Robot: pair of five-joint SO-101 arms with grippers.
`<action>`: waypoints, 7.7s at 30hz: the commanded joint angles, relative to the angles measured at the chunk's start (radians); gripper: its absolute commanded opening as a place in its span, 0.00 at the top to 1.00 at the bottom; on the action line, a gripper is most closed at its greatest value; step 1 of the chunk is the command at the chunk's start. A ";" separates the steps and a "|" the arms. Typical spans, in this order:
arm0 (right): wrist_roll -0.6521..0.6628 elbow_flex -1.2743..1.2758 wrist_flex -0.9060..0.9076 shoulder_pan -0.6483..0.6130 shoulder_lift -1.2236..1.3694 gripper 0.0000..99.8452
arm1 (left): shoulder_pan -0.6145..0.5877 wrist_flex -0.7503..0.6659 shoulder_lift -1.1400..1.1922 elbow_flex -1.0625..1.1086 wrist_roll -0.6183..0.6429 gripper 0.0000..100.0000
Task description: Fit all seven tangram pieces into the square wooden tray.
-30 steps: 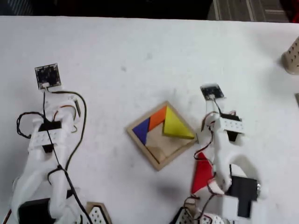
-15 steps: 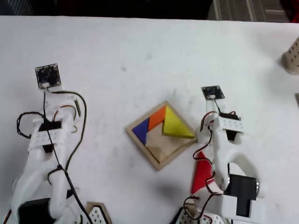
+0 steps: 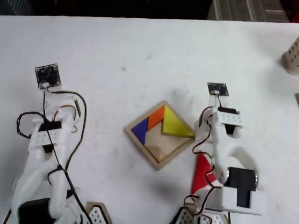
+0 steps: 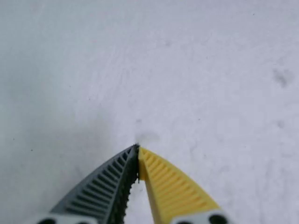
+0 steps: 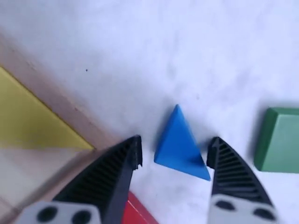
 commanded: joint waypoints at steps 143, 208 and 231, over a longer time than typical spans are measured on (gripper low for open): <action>0.181 0.109 -0.064 0.059 -0.071 0.93 | 0.117 -0.066 0.076 0.021 -0.012 0.98; -0.201 -0.071 -0.071 0.076 0.091 0.94 | 0.117 -0.068 0.076 0.021 -0.012 0.98; -0.106 -0.066 0.062 -0.193 -0.229 0.94 | 0.116 -0.068 0.076 0.021 -0.012 0.98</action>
